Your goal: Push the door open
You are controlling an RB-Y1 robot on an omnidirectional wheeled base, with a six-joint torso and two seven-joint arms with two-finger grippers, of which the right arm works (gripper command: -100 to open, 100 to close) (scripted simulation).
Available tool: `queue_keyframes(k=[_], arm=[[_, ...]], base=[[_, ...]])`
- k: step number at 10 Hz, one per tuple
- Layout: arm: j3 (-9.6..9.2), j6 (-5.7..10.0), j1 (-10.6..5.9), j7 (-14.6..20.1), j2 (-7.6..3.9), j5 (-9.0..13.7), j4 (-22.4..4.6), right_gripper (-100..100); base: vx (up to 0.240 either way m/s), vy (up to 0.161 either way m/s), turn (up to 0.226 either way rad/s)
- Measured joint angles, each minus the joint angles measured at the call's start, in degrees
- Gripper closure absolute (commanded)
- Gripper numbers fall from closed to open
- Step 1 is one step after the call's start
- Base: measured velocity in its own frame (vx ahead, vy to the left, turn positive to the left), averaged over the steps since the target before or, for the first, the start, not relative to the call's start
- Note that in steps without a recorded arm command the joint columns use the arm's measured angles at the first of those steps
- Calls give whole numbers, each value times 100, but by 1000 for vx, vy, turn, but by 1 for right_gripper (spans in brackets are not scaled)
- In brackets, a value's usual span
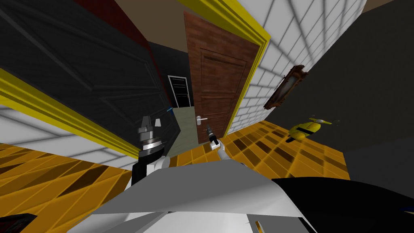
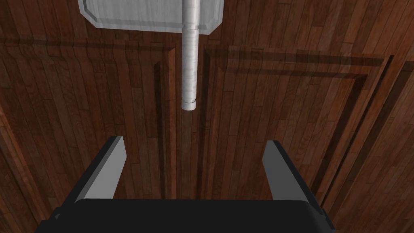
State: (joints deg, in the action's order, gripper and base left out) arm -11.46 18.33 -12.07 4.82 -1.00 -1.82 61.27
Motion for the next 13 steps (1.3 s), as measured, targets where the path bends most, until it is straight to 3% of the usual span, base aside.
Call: queue_keyframes(k=[7, 13], arm=[[92, 45, -55, -28, -115, 12, -104, -100], [178, 100, -105, -55, 56, 24, -211, -100]], base=[[176, 55, 21], [147, 41, 16]])
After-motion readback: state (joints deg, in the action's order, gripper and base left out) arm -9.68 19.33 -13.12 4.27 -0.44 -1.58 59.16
